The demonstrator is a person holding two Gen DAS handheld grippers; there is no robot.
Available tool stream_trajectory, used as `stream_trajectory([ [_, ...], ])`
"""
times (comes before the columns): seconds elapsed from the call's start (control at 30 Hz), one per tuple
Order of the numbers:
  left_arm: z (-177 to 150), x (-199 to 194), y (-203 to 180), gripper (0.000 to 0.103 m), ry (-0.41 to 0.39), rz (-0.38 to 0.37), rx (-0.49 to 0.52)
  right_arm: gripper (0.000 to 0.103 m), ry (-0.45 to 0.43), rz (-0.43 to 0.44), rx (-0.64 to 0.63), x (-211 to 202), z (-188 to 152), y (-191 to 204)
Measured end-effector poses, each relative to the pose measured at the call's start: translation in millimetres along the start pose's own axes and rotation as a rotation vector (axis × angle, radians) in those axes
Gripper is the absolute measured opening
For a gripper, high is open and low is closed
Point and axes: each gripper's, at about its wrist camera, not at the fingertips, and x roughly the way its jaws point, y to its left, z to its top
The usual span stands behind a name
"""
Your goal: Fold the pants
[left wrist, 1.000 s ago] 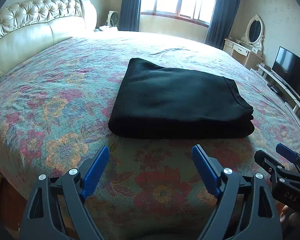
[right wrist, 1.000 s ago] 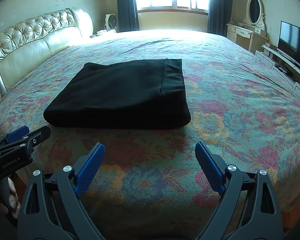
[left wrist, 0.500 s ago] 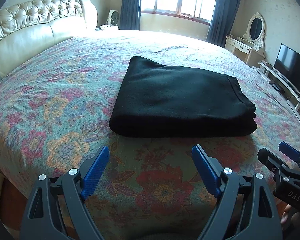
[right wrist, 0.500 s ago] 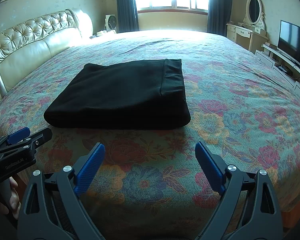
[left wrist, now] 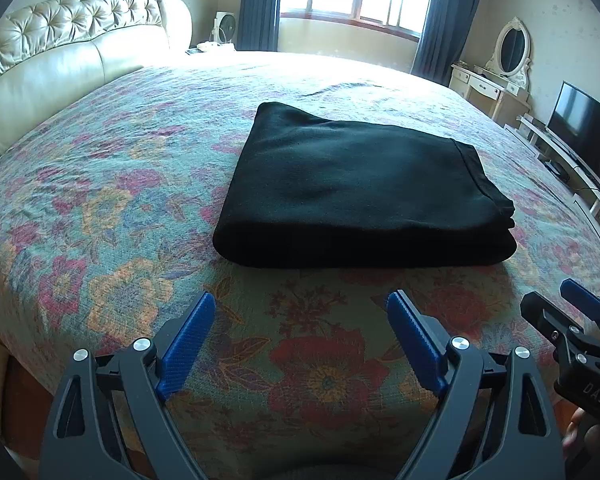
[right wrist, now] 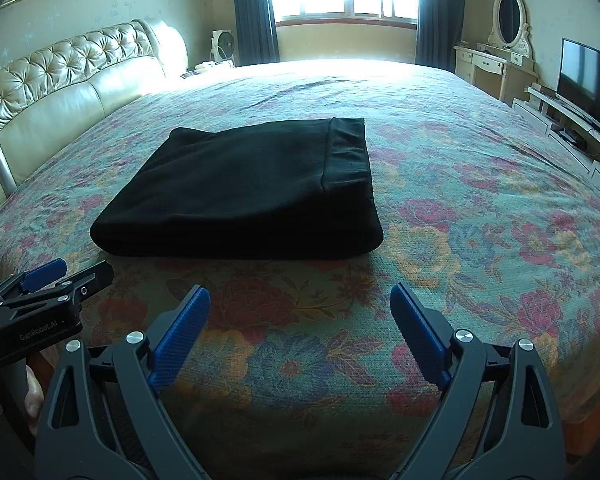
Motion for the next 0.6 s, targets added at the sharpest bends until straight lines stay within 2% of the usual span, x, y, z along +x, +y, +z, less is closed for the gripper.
stream_trajectory([
  [0.1,0.0,2.3,-3.3,0.087,0.009,0.009,0.018,0.092,0.001,0.003,0.002,0.3,0.2,2.1],
  [0.23,1.7,3.8,-6.9,0.087,0.016,0.061,0.045,0.092,0.0,0.008,0.009,0.8,-0.7,3.2],
  [0.6,12.6,-13.4,-17.7,0.087,-0.072,0.076,0.12,0.092,0.011,0.028,0.029,3.9,-1.8,3.4],
])
